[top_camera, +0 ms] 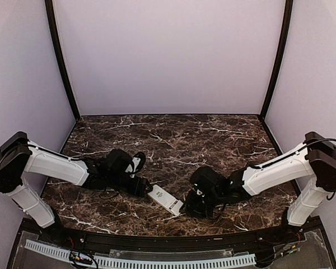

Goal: Load the batteries into the remote control
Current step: Load the battery cover onto the remote control without the battery cover.

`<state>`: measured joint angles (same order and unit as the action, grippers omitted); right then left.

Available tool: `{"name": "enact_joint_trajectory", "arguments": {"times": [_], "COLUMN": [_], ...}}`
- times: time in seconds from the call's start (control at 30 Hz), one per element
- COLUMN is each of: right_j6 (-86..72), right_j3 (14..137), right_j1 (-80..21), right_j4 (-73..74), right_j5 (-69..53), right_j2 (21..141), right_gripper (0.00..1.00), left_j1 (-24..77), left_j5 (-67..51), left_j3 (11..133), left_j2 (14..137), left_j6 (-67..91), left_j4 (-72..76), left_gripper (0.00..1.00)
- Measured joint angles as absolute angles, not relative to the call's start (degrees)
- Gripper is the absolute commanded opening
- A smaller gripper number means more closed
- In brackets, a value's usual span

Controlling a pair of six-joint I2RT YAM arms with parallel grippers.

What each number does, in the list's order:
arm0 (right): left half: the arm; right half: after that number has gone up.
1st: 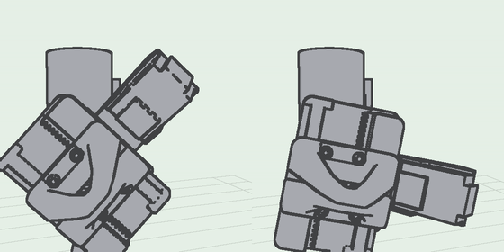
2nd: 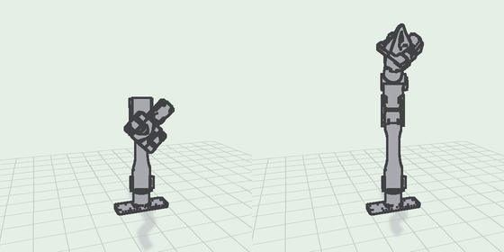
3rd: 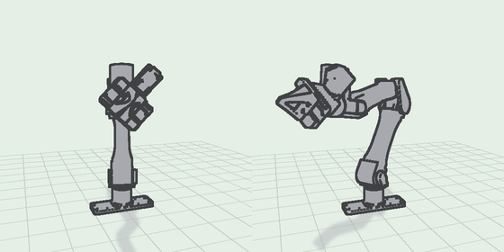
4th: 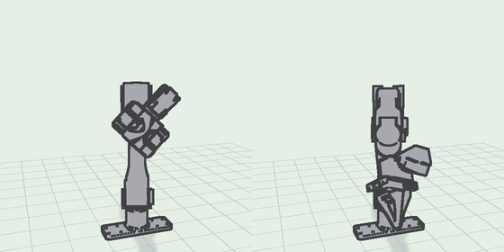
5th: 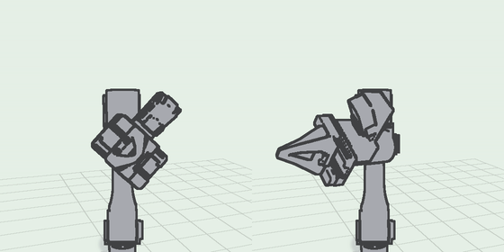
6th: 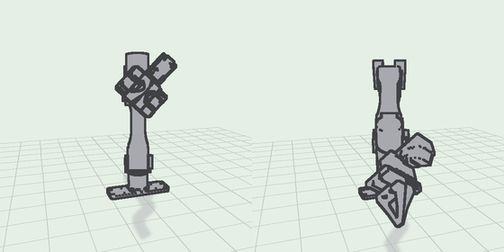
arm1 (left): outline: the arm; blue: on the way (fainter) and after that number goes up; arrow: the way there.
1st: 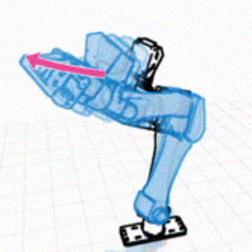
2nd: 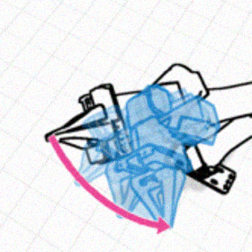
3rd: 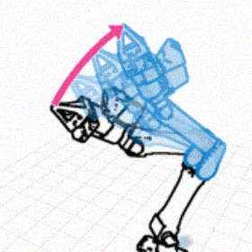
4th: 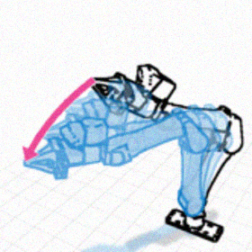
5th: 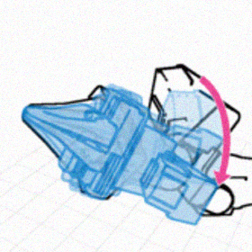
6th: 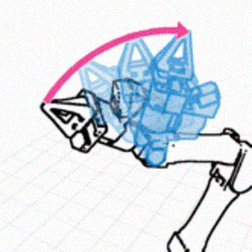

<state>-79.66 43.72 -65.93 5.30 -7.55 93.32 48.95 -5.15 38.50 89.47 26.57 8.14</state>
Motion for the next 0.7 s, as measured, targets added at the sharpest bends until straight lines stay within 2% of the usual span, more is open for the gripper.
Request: {"name": "enact_joint_trajectory", "arguments": {"times": [0.7], "right_j6": [-79.8], "right_j3": [45.6], "right_j1": [-65.9], "right_j4": [2.6], "right_j5": [-7.5], "right_j2": [96.0], "right_gripper": [0.3], "left_j1": [48.9], "left_j5": [-5.4], "left_j3": [38.5], "left_j2": [89.8], "left_j6": [26.5], "left_j4": [8.6], "left_gripper": [0.71]}}
